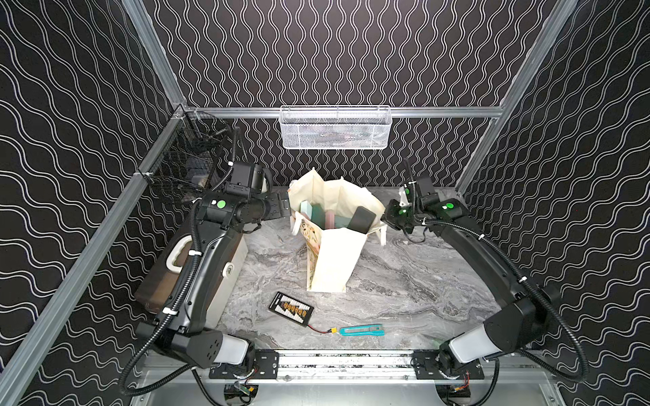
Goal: Take out the pencil case from the canvas bag
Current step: Pick up the canvas bag from the center of the board.
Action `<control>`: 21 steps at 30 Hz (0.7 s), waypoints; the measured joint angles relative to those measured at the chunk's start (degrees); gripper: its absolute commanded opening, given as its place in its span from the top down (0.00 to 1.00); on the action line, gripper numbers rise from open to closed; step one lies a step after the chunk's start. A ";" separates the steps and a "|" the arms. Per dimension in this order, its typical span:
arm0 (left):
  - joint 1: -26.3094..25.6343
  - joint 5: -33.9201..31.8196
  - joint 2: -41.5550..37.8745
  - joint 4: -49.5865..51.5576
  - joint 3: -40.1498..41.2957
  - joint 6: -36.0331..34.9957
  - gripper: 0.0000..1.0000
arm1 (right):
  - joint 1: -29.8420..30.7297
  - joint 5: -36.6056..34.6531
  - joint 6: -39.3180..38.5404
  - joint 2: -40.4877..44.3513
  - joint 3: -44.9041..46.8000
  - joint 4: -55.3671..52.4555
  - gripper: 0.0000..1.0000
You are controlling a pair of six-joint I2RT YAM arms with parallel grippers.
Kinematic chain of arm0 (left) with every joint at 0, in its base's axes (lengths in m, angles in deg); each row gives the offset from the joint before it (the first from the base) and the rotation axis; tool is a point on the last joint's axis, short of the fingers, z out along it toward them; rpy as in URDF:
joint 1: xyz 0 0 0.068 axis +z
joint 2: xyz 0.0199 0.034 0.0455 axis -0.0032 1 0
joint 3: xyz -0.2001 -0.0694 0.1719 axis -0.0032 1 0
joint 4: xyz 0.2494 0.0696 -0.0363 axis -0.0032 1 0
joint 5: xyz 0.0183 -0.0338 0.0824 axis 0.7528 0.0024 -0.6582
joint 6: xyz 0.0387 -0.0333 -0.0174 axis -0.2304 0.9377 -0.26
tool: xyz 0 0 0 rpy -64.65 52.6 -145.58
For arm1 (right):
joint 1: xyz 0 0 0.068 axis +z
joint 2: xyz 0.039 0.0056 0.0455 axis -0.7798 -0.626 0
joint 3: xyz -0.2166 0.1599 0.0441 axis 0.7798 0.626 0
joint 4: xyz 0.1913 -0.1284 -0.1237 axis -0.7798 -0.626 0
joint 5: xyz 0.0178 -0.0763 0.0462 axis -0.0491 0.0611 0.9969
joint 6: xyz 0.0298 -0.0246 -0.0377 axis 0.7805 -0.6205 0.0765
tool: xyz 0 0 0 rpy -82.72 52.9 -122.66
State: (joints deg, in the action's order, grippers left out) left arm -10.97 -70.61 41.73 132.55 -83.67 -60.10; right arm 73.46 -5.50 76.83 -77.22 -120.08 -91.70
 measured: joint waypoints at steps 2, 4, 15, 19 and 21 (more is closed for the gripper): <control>0.00 1.64 1.51 0.15 -1.11 1.11 0.02 | -1.27 0.39 0.04 0.81 1.95 0.28 1.00; 0.00 2.73 3.28 0.76 -2.84 1.14 0.02 | -1.86 0.66 0.15 1.36 3.32 0.68 1.00; 0.00 9.75 9.60 0.92 -7.45 4.44 0.16 | -2.08 1.22 0.13 2.08 5.22 2.32 1.00; 0.00 9.79 11.10 0.92 -7.17 5.49 0.27 | -2.08 1.22 0.11 2.16 5.44 2.45 1.00; 0.00 10.05 11.93 0.87 -7.10 5.73 0.37 | -2.08 1.20 0.09 2.08 5.42 2.43 1.00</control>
State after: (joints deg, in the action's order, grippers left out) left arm -10.97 -60.56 53.66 133.42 -90.77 -54.38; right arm 71.38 -4.30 76.92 -75.14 -114.66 -89.27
